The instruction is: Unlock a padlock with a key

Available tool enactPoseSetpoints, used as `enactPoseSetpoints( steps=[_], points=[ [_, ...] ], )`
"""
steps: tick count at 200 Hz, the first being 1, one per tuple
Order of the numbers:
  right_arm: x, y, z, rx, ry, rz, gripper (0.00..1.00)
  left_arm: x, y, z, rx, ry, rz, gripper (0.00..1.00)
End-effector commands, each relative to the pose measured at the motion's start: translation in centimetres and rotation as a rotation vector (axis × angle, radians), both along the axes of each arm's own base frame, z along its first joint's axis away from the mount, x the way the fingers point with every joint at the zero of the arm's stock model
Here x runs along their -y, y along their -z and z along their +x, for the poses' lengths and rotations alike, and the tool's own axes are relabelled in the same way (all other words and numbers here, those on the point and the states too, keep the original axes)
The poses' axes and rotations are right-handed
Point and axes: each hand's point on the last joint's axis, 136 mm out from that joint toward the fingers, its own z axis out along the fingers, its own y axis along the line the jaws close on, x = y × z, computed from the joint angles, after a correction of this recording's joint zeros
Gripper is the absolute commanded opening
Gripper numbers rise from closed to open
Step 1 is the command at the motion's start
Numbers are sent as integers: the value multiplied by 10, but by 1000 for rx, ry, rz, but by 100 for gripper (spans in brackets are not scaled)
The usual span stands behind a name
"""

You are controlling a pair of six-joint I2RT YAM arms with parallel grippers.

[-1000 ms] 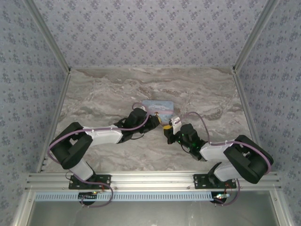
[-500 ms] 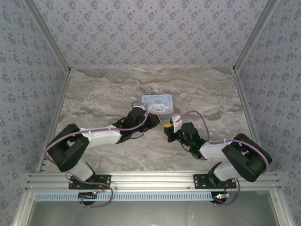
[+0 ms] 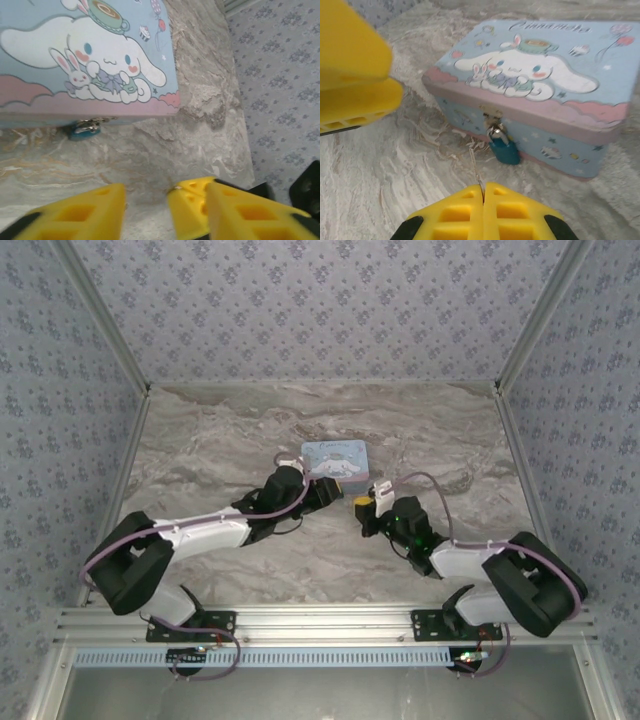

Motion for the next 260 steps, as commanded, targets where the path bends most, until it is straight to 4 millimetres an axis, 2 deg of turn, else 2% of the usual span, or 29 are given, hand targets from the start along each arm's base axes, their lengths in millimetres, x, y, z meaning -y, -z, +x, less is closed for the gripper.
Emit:
enactPoseSetpoints(
  steps=[1,32,65,95,115,147,199,260],
  points=[
    [19,-4,0,-29,63,11,0,-10,-7,4,92,29,167,52],
    [65,-7,-1,-99,207,-17,0,0,-14,13,150,84,250,61],
    [110,-15,-7,-159,335,-16,0,35,-14,28,161,166,249,64],
    [134,-19,-14,-210,408,-36,0,68,-2,45,135,221,250,65],
    [143,-21,-16,-233,435,-59,0,84,6,54,110,240,270,66],
    [146,-22,-18,-252,449,-70,0,95,17,62,68,240,353,67],
    [148,-22,-17,-255,462,-63,0,94,35,61,39,291,608,68],
    [151,-26,-18,-252,471,-66,0,94,53,57,11,337,693,67]
  ],
)
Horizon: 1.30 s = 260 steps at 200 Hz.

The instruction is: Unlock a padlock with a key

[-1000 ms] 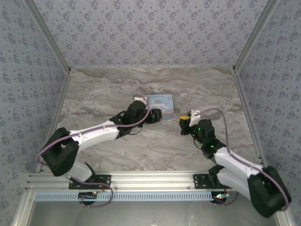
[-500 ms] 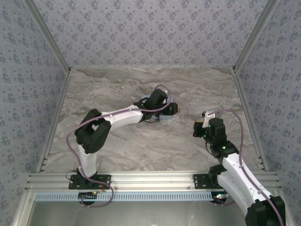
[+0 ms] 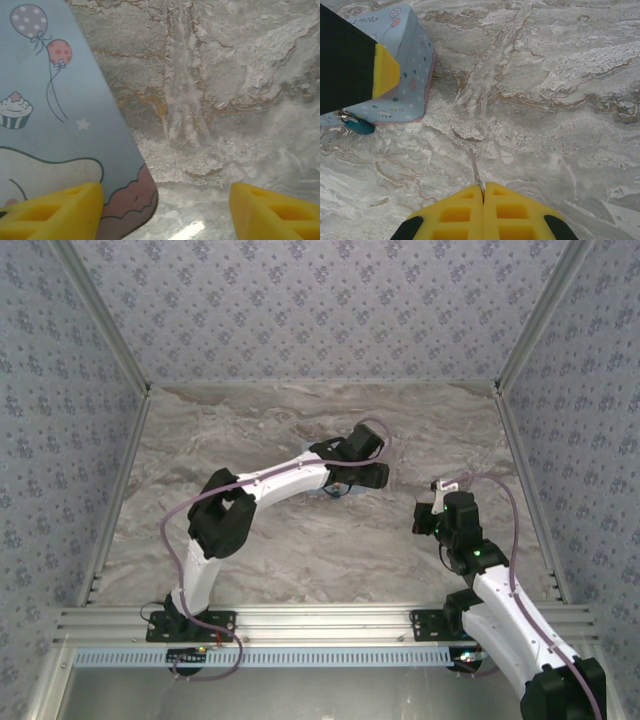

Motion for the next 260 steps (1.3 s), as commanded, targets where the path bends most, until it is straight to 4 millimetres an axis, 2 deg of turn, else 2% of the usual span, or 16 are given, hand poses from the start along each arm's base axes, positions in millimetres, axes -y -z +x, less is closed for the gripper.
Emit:
enactPoseSetpoints(
  steps=[1,60,90,121,152,183,208,235,260],
  points=[
    [5,-15,2,21,26,4,0,-10,16,-9,-39,26,97,67],
    [8,-16,1,24,33,8,0,-14,26,-52,-96,81,106,65],
    [8,-14,1,20,35,10,0,-18,23,-74,-99,85,92,65],
    [8,-13,1,20,35,18,0,-21,16,-89,-97,76,60,65],
    [6,-12,0,17,26,31,0,-20,7,-88,-73,75,37,65],
    [3,-12,0,11,17,48,0,-6,-9,-83,-47,101,-2,66],
    [-2,-12,-1,3,-7,63,0,-2,-37,-79,23,131,-59,68],
    [-6,-10,-2,-3,-28,78,0,-21,-72,-70,162,138,-102,70],
    [-14,-12,-2,12,-62,112,0,-52,-83,-65,272,144,-147,72]
  ],
)
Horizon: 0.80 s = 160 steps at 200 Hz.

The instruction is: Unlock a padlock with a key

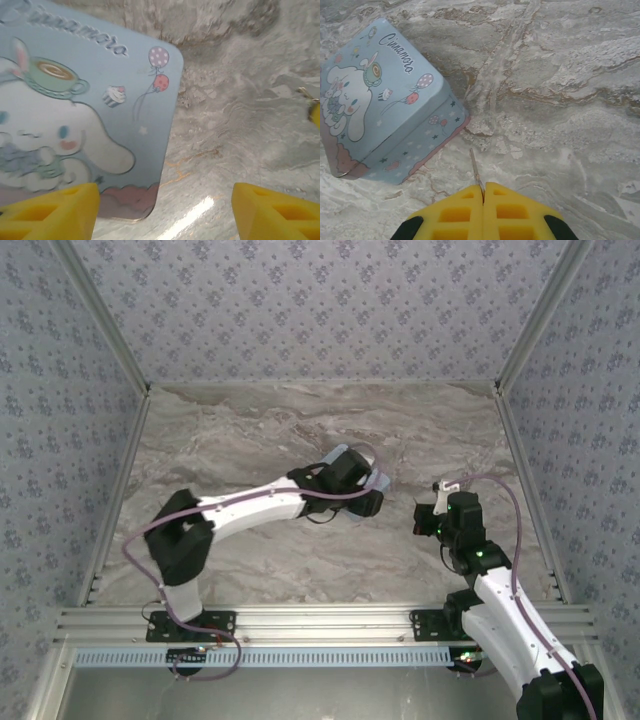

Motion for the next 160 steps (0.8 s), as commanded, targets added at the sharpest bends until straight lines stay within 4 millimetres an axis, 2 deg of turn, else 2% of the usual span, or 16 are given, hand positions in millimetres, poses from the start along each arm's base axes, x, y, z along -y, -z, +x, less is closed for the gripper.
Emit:
enactPoseSetpoints(
  steps=[1,33,45,54,66,86,109,122,160],
  points=[
    [-9,-10,3,28,-32,60,0,-22,-45,16,183,7,-106,72],
    [-20,-11,4,38,-68,110,0,-64,-52,15,378,21,-179,76],
    [-23,-11,4,37,-78,119,0,-80,-51,14,452,12,-179,84],
    [-25,-10,5,34,-83,121,0,-94,-46,15,467,-17,-158,89],
    [-29,-9,5,34,-91,122,0,-108,-35,17,443,-18,-126,89],
    [-32,-9,6,35,-99,115,0,-123,-5,15,333,8,-65,88],
    [-34,-7,6,38,-103,104,0,-132,29,15,219,-3,-16,87],
    [-34,-7,6,42,-102,101,0,-128,46,14,180,8,-6,86],
    [-38,-9,6,51,-115,99,0,-113,75,20,152,28,-27,83]
  ],
)
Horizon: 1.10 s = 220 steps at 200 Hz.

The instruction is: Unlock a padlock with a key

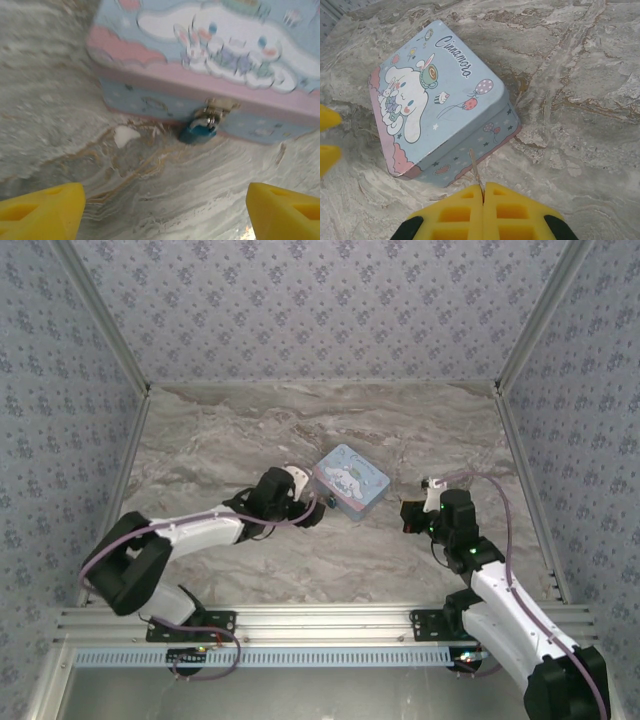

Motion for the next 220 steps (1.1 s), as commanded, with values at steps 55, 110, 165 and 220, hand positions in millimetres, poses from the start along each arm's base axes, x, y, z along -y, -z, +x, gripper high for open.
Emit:
enactPoseSetpoints(
  steps=[55,110,165,220],
  points=[
    [-5,0,3,9,-2,0,0,41,29,5,-61,108,-90,75],
    [-3,2,5,17,-2,-16,0,52,39,15,-52,103,-109,71],
    [-3,4,5,16,-5,-21,0,64,48,12,-44,120,-71,69],
    [-3,3,4,18,-7,-18,0,75,53,12,-51,133,-52,62]
  ],
)
